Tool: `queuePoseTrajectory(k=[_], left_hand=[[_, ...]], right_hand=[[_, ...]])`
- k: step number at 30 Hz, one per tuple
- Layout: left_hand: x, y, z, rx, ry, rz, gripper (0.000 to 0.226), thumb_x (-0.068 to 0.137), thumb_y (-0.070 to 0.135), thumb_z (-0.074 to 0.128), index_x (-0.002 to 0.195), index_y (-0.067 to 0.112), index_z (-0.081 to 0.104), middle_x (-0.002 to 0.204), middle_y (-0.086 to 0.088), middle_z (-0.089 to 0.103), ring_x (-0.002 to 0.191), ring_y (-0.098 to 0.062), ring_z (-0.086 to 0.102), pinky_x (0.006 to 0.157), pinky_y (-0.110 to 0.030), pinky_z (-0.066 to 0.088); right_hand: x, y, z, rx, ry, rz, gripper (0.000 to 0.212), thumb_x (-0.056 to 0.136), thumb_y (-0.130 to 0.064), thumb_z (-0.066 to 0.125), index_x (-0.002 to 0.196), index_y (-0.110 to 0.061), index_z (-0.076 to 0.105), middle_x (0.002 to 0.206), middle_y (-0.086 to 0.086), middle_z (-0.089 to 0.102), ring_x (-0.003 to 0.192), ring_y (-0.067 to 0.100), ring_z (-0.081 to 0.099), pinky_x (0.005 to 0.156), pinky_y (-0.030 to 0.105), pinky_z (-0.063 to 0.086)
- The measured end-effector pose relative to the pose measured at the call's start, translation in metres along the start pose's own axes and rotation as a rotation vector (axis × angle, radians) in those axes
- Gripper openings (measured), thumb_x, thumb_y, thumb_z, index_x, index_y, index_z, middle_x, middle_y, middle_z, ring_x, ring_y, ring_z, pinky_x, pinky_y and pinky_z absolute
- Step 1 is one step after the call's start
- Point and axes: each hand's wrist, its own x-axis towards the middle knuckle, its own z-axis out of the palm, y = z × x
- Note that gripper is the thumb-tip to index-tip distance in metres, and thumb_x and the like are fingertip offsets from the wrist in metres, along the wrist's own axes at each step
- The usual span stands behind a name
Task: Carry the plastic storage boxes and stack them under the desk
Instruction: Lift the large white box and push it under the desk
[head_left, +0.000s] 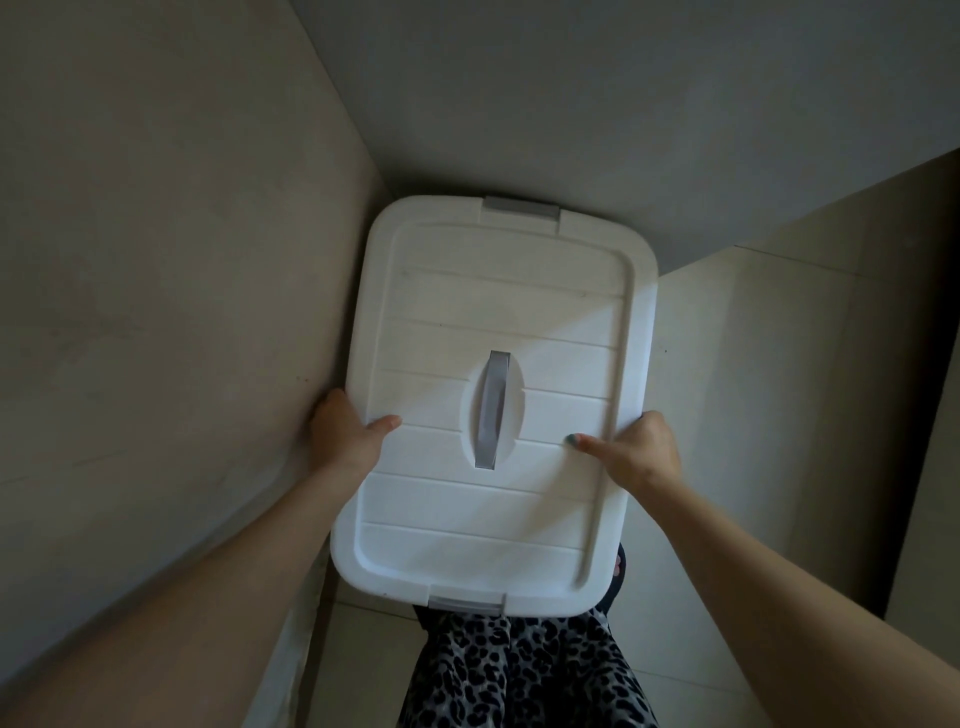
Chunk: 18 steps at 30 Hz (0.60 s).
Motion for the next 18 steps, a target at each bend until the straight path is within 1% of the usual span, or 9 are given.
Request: queuePoseTrajectory(k=[2,5,8,11,13,15,18], left_hand=[[0.002,0.0,0.002,0.006,-0.005,0.002,0.066,0.071,0.033,0.082,0.114,-0.007,0.052,0.121,-0.025,0.058,0.112,-0.04,0.055,0.088,-0.04,0.044],[0.005,0.001,0.004,0.011,-0.014,-0.005,0.067,0.072,0.033,0.082,0.116,-0.008,0.051,0.123,-0.025,0.057,0.114,-0.041,0.054,0.09,-0.041,0.044],[0.006,-0.001,0.005,0.019,-0.014,-0.003,0.067,0.073,0.034,0.081,0.115,-0.008,0.051,0.123,-0.026,0.056,0.114,-0.041,0.053,0.089,-0.04,0.043],[0.004,0.0,0.004,0.015,-0.009,-0.001,0.065,0.073,0.032,0.081,0.115,-0.007,0.052,0.123,-0.025,0.057,0.114,-0.04,0.054,0.09,-0.041,0.043],[0.001,0.002,0.002,0.017,0.002,0.017,0.063,0.074,0.028,0.081,0.119,-0.006,0.051,0.126,-0.024,0.056,0.118,-0.039,0.052,0.095,-0.042,0.043],[-0.004,0.007,0.001,0.038,-0.002,0.025,0.066,0.077,0.022,0.077,0.129,-0.005,0.045,0.133,-0.023,0.051,0.124,-0.038,0.048,0.1,-0.043,0.041],[-0.016,0.015,-0.004,0.1,-0.02,0.047,0.078,0.082,0.019,0.072,0.142,-0.005,0.028,0.145,-0.022,0.039,0.133,-0.035,0.039,0.106,-0.043,0.037]], right_hand=[[0.001,0.0,0.002,0.001,-0.003,0.003,0.077,0.055,-0.05,0.088,0.105,-0.005,0.05,0.095,0.008,0.059,0.079,0.024,0.057,0.054,0.03,0.041],[0.002,-0.001,0.004,-0.003,0.003,0.005,0.077,0.056,-0.05,0.087,0.106,-0.007,0.048,0.095,0.006,0.057,0.08,0.024,0.055,0.059,0.032,0.043],[0.002,-0.002,0.004,-0.003,0.005,0.003,0.077,0.056,-0.05,0.087,0.106,-0.007,0.047,0.096,0.006,0.057,0.081,0.024,0.056,0.061,0.033,0.045],[0.001,-0.001,0.005,-0.035,0.003,-0.012,0.075,0.058,-0.051,0.085,0.107,-0.006,0.049,0.097,0.007,0.058,0.081,0.026,0.057,0.059,0.032,0.044],[-0.001,-0.004,0.005,-0.067,-0.014,-0.009,0.071,0.063,-0.05,0.083,0.106,-0.005,0.049,0.098,0.009,0.059,0.079,0.025,0.057,0.058,0.031,0.042],[-0.003,-0.007,0.002,-0.117,-0.042,0.006,0.066,0.07,-0.046,0.079,0.109,-0.004,0.048,0.103,0.012,0.059,0.08,0.026,0.055,0.062,0.033,0.042],[-0.013,-0.015,-0.007,-0.196,-0.098,0.006,0.066,0.075,-0.04,0.077,0.118,-0.004,0.043,0.114,0.014,0.057,0.091,0.029,0.056,0.069,0.034,0.042]])
